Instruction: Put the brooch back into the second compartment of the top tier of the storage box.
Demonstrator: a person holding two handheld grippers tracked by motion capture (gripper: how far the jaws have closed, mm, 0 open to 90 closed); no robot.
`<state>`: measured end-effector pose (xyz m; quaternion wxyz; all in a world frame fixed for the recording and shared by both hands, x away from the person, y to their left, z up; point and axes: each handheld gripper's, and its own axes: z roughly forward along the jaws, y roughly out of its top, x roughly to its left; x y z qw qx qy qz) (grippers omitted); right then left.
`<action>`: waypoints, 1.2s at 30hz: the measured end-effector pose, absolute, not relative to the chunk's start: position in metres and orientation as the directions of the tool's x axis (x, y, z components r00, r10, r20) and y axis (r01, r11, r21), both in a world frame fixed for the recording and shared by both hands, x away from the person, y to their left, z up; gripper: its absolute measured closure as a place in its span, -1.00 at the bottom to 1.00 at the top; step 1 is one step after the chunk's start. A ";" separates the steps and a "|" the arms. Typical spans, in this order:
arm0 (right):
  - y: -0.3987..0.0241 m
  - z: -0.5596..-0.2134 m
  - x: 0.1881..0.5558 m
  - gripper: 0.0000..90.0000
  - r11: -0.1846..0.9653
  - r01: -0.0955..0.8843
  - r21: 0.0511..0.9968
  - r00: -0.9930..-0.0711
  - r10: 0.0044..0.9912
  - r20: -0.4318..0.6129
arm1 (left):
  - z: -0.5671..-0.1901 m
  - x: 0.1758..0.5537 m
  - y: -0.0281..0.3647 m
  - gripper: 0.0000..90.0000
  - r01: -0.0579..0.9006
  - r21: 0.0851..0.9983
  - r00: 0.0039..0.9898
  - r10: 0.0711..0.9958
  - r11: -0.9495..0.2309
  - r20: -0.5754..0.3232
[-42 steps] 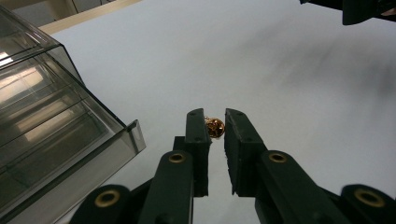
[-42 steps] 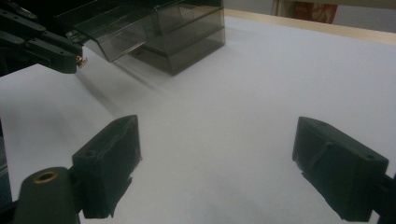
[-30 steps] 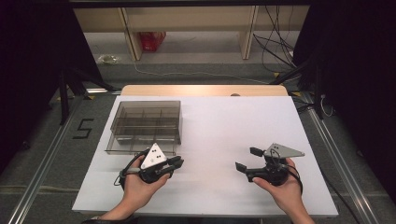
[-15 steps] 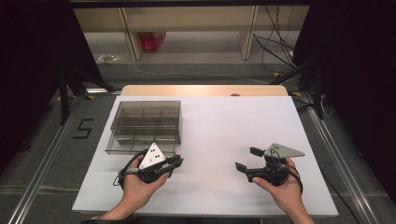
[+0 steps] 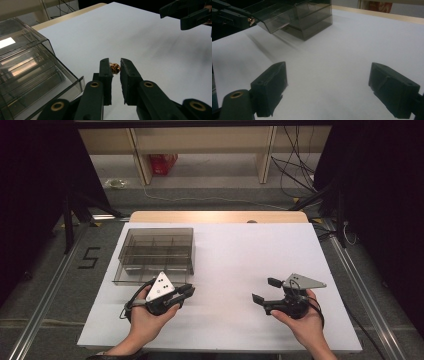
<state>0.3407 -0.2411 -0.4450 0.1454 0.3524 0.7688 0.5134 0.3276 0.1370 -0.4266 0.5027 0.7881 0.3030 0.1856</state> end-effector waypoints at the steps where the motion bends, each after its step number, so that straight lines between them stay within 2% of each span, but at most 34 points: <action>1: -0.241 -0.445 0.341 -0.65 0.224 0.393 0.892 -0.709 0.691 0.139 | -0.426 0.328 0.137 0.77 0.290 0.905 0.747 0.665 -0.310 -0.012; 36: -0.241 -0.445 0.341 -0.64 0.222 0.395 0.891 -0.708 0.692 0.141 | -0.418 0.328 0.144 0.77 0.284 0.917 0.734 0.679 -0.280 -0.019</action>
